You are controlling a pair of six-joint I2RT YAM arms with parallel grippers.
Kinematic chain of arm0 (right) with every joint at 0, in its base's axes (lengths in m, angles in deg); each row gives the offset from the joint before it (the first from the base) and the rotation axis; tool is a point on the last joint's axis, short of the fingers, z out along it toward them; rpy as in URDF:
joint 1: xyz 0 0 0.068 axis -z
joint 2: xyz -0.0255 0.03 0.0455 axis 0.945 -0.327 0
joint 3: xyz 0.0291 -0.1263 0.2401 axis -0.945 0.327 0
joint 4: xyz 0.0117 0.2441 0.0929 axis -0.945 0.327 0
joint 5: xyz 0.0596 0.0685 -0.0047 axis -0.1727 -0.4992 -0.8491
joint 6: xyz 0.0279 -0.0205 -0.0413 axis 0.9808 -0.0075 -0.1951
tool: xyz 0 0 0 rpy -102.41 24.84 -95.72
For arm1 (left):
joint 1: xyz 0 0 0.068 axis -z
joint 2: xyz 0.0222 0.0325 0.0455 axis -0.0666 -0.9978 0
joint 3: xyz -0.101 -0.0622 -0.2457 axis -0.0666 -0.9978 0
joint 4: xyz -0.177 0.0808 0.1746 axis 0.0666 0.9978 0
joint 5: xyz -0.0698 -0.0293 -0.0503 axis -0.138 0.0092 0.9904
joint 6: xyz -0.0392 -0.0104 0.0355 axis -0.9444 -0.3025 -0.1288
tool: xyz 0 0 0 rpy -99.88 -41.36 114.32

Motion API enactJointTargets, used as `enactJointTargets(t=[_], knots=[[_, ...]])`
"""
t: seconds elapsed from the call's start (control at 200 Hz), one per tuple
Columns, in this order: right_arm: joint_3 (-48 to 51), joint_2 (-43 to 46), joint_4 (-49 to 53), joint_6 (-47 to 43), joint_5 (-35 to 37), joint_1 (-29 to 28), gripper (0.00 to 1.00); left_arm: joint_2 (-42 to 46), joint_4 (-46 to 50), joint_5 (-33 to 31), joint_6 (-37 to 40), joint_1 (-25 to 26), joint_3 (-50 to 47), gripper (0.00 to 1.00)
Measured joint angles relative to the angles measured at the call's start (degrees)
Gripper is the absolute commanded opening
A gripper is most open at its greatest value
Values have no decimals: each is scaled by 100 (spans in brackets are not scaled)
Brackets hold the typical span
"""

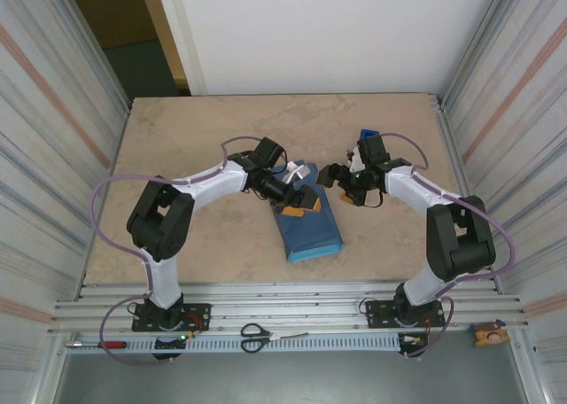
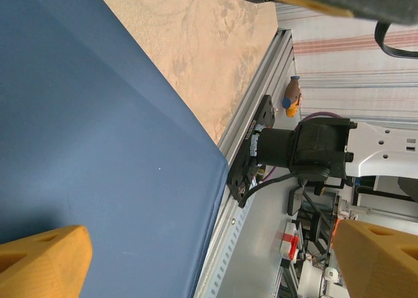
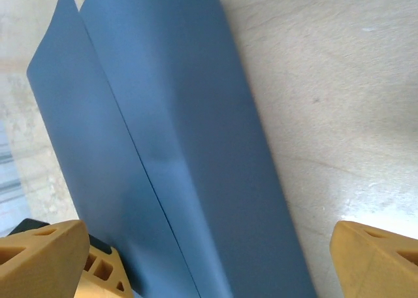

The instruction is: Wrap the gift box in paper

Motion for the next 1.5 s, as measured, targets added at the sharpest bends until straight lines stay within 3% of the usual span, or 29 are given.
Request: enactJointTargets(t=[0.316, 0.581, 1.097, 1.498], knots=[[-142, -732, 192, -352, -249, -310, 95, -35, 0, 4, 4, -7, 0, 92], [-120, -791, 46, -474, -407, -326, 80, -33, 2, 9, 4, -11, 0, 92], [361, -551, -695, -177, -503, -323, 73, 155, -35, -240, -59, -20, 37, 94], [632, -350, -1040, 192, -328, -433, 72, 1467, -684, -1375, -522, -960, -820, 98]])
